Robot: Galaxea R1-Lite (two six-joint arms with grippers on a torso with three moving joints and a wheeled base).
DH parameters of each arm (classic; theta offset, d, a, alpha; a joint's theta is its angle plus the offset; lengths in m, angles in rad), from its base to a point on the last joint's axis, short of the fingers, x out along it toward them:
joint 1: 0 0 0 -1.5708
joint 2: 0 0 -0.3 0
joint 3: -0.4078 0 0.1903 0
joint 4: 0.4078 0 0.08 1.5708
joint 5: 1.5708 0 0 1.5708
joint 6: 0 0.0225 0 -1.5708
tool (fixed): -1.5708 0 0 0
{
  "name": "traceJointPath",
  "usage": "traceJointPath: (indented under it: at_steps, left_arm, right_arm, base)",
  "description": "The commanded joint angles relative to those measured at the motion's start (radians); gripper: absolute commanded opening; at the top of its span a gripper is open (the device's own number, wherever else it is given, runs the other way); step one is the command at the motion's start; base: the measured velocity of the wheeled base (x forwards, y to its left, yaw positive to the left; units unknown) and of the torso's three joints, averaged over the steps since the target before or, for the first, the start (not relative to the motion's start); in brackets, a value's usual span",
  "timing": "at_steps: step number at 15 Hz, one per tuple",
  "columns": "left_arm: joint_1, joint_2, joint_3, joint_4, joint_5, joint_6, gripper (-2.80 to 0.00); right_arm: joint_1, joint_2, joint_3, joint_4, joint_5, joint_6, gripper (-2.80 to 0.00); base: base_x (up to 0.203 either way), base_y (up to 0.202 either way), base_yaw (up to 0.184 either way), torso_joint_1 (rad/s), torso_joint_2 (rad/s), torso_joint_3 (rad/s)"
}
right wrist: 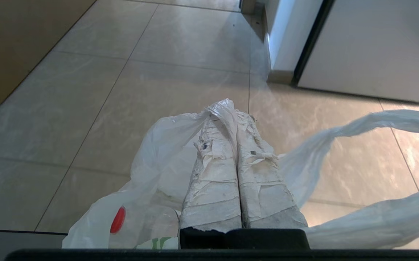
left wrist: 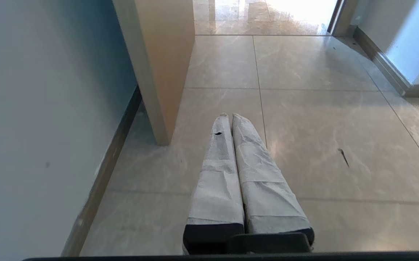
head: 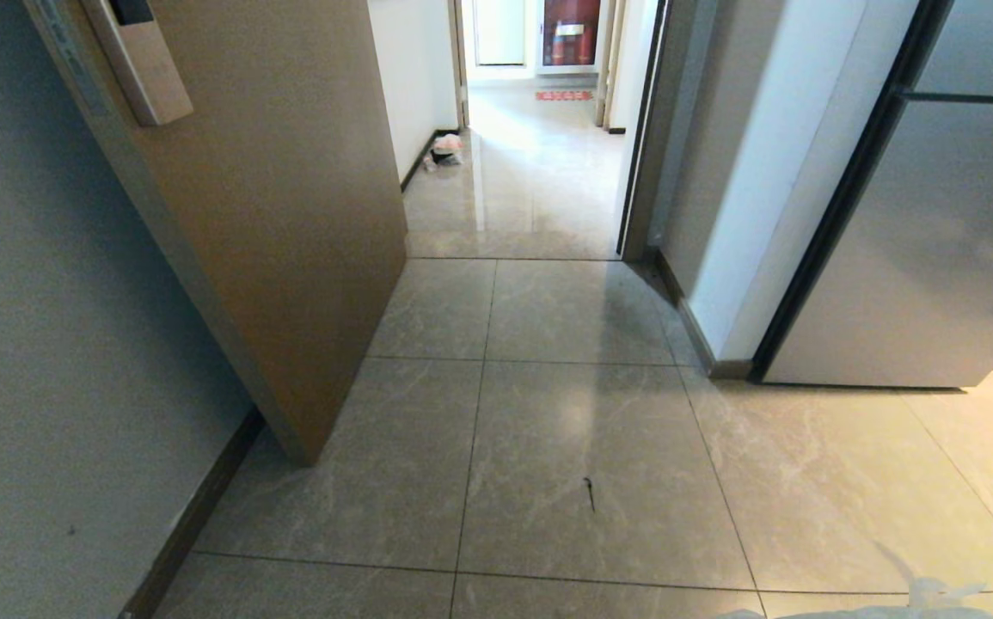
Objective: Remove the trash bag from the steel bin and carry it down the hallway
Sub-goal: Put the trash bag at the door
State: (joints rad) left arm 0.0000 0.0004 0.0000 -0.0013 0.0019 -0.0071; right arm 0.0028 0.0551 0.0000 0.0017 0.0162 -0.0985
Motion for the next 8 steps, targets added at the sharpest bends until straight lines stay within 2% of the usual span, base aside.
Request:
traceJointPath:
  at_steps: [1,8]
  left_arm:
    - [0.0,-0.002,0.002,0.0,0.001,-0.001,-2.8]
    - [0.0,-0.002,0.002,0.0,0.0,-0.001,-2.8]
  right_arm:
    - [0.0,0.002,0.0,0.0,0.001,-0.001,-2.8]
    - [0.0,0.002,0.0,0.0,0.001,-0.001,-2.8]
  base:
    - [0.192,0.0,0.001,0.001,0.0,0.002]
    - [0.193,0.0,0.001,0.004,0.0,0.002]
